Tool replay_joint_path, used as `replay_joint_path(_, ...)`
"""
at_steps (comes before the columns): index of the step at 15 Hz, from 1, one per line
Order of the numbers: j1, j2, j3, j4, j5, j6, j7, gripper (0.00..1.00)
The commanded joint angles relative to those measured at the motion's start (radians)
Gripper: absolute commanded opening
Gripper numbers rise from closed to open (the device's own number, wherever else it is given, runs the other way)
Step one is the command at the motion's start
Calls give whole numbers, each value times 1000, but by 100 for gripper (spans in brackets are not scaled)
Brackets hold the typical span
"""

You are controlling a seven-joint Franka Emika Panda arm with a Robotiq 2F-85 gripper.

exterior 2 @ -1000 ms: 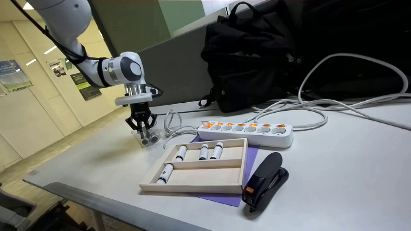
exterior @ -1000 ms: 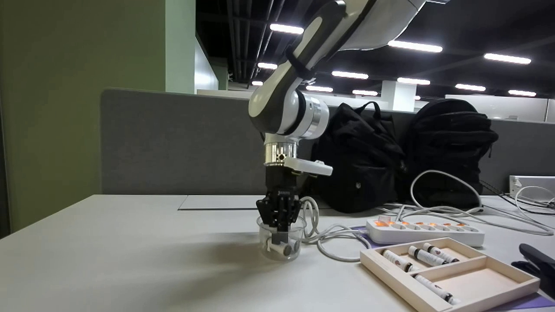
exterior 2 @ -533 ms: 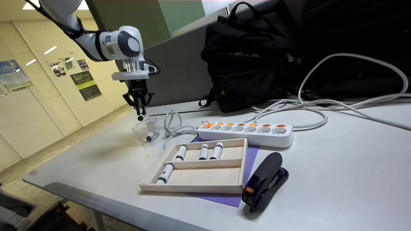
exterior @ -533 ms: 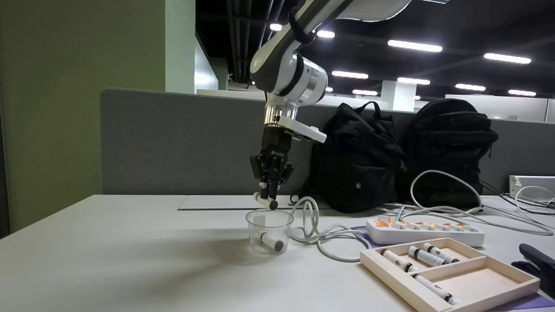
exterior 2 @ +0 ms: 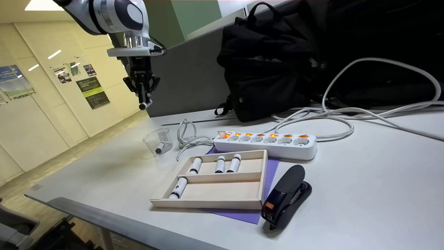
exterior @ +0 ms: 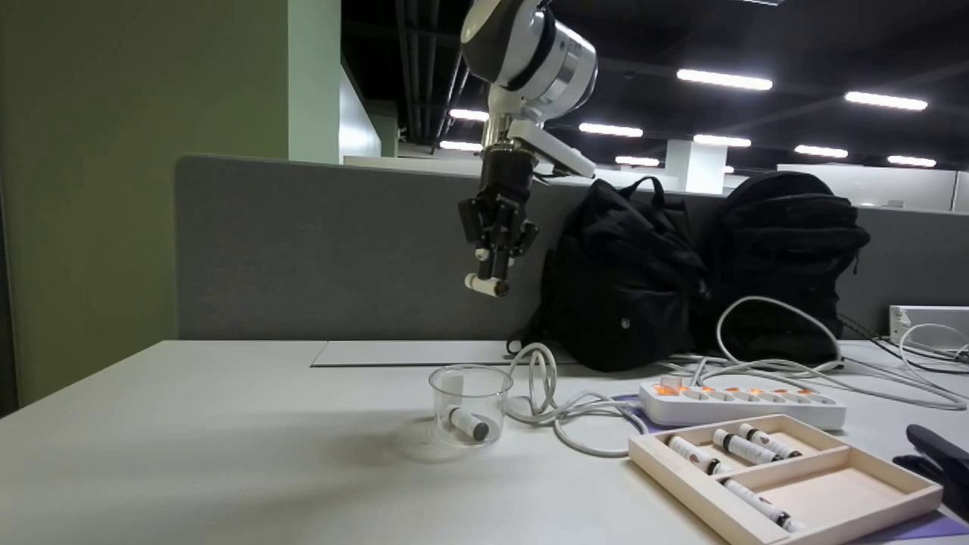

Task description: Get one bottle from the bowl and put it on the top segment of the tray

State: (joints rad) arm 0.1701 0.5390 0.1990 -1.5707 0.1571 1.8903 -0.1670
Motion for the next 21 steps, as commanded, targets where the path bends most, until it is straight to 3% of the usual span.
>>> replay_joint_path(1,-13,-173,-31,-244,-24,27,33,6)
replay_joint_path(7,-54,-310,-80,-574,-68,151,24,6)
replay_joint_path(12,-80,-350,-165,-753,-277,353,118,6)
replay_joint_path(14,-95,-352,-197,-771,-333,356,170,6)
replay_joint_path(15,-99,-305,-167,-725,-283,345,95,6)
replay_joint_path(16,-107,-306,-173,-733,-291,347,91,23)
replay_joint_path(21,-104,-302,-161,-731,-288,347,86,23)
